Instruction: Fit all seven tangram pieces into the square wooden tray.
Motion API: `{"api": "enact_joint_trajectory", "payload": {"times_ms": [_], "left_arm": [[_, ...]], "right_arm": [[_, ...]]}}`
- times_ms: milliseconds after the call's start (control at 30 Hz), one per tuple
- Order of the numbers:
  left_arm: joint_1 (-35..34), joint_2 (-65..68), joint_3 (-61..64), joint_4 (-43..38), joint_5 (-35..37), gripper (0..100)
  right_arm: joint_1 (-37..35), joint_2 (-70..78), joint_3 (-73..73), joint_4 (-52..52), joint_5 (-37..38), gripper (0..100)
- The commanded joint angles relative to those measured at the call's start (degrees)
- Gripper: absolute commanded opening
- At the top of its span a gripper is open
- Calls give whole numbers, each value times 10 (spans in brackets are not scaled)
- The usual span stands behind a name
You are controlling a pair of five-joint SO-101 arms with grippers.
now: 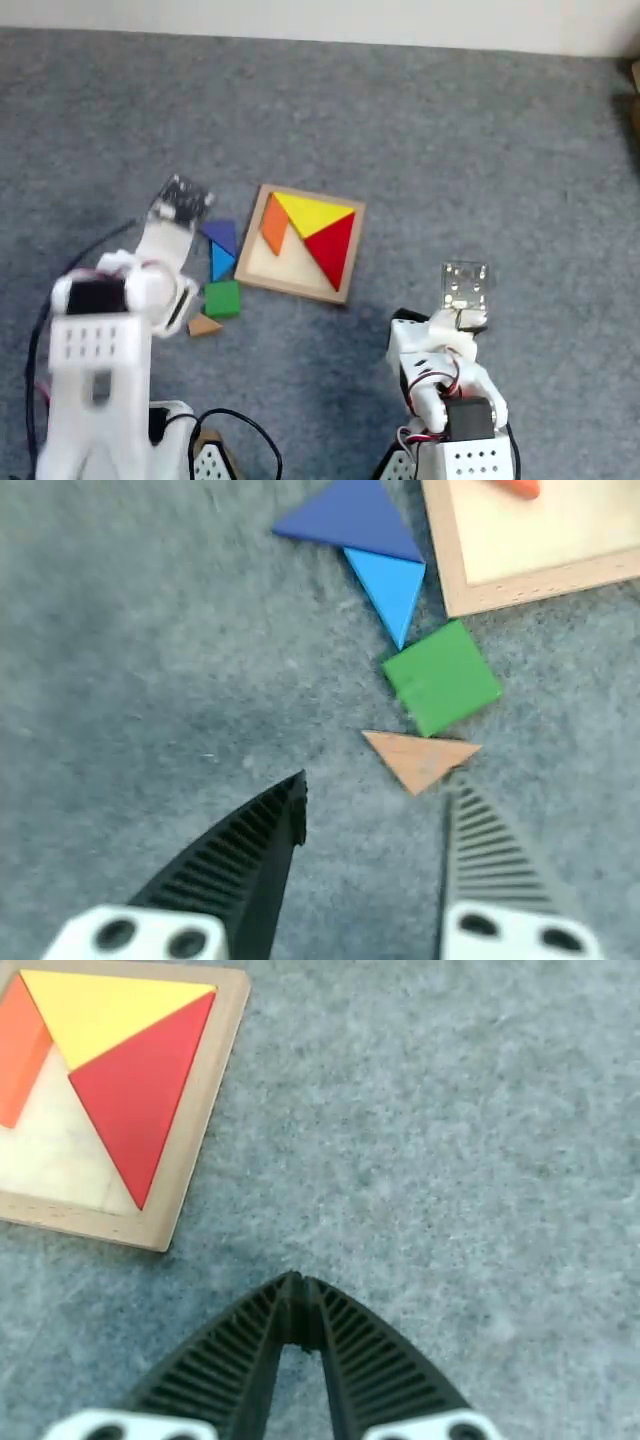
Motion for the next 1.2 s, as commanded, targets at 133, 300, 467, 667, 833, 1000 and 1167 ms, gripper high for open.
{"api": "enact_joint_trajectory", "payload": {"times_ms": [133,300,467,667,833,1000,1167], "left_arm": [[16,258,-136,-111,98,257],[26,358,-173,-154,115,256],[59,434,-204,-169,116,256],[75,511,-255,-187,161,257],[73,583,-306,-183,161,256],[70,618,-320,-182,162,255],[59,611,-317,-165,161,255]], "right_arm": [[7,-6,81,0,-4,5],[7,-6,80,0,-4,5],[7,-6,80,0,-4,5],[7,-6,80,0,-4,5],[7,-6,80,0,-4,5],[7,-6,80,0,-4,5],[7,-6,80,0,-4,5]]}}
